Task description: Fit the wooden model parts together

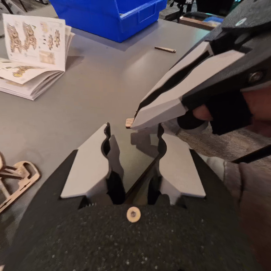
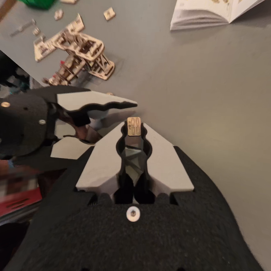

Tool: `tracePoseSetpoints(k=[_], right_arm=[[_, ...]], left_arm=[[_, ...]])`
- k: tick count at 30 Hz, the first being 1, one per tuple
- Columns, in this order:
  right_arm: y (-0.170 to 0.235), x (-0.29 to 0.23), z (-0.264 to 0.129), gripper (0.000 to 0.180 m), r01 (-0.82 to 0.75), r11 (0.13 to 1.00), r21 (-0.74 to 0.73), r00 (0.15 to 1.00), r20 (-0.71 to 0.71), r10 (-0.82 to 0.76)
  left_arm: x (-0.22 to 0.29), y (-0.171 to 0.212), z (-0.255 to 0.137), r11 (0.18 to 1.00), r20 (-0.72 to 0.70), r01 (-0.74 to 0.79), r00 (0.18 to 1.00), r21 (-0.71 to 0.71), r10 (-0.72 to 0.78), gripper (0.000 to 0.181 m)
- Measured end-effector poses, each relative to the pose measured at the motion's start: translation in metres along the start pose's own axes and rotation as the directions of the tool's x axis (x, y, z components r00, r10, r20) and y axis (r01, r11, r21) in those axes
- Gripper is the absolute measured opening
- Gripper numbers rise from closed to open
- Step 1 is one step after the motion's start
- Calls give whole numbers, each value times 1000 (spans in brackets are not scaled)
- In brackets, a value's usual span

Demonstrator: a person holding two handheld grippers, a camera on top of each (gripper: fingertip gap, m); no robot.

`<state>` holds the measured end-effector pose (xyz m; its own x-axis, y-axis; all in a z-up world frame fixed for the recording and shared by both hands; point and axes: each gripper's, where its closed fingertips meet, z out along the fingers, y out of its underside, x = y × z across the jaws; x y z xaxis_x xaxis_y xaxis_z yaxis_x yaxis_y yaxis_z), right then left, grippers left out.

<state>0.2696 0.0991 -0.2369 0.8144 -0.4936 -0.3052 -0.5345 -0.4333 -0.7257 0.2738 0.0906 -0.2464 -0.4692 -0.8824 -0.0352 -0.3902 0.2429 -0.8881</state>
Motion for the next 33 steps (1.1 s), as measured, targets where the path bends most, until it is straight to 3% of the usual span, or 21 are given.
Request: tracePoseSetpoints(k=[2,5,9,11,13,15,18,20,21,26,33], right_arm=[[-7,-1,-3,16,-18,999,48,1000,10,17],[-7,-3,-3,17,5,999,47,1000,18,-6],[-4,-6,-4,18,-6,999,41,997,77,3],[-3,-9,-7,20,-38,999,39,982,187,30],[-3,-14,-15,23,-183,983,3,915,365,170],[-6,-17,-24,20,-355,933,-62,781,529,333],[-5,-22,-31,23,-464,870,-163,622,640,452],[-7,-26,-34,12,-511,839,-187,556,672,489],[-7,-25,-33,5,-523,831,-190,547,673,498],[4,-23,-29,5,-467,863,-194,626,617,477],[6,-22,-30,6,-437,884,-168,654,615,440]], left_arm=[[4,-2,2,1000,-25,2,1000,-2,-2,57],[1,-5,2,999,-20,29,999,21,-29,28],[4,-10,0,995,-82,72,994,70,-66,27],[10,-11,-2,995,-143,58,989,86,-45,27],[19,-16,-8,988,-246,86,968,130,-52,27],[26,-22,-17,977,-324,103,945,188,-38,27],[32,-25,-24,967,-347,66,937,247,24,27],[33,-26,-26,961,-343,60,938,271,38,27],[33,-27,-27,958,-351,67,936,280,37,27],[37,-15,-23,965,-353,22,933,262,74,27],[39,-16,-22,960,-351,17,932,280,86,26]])
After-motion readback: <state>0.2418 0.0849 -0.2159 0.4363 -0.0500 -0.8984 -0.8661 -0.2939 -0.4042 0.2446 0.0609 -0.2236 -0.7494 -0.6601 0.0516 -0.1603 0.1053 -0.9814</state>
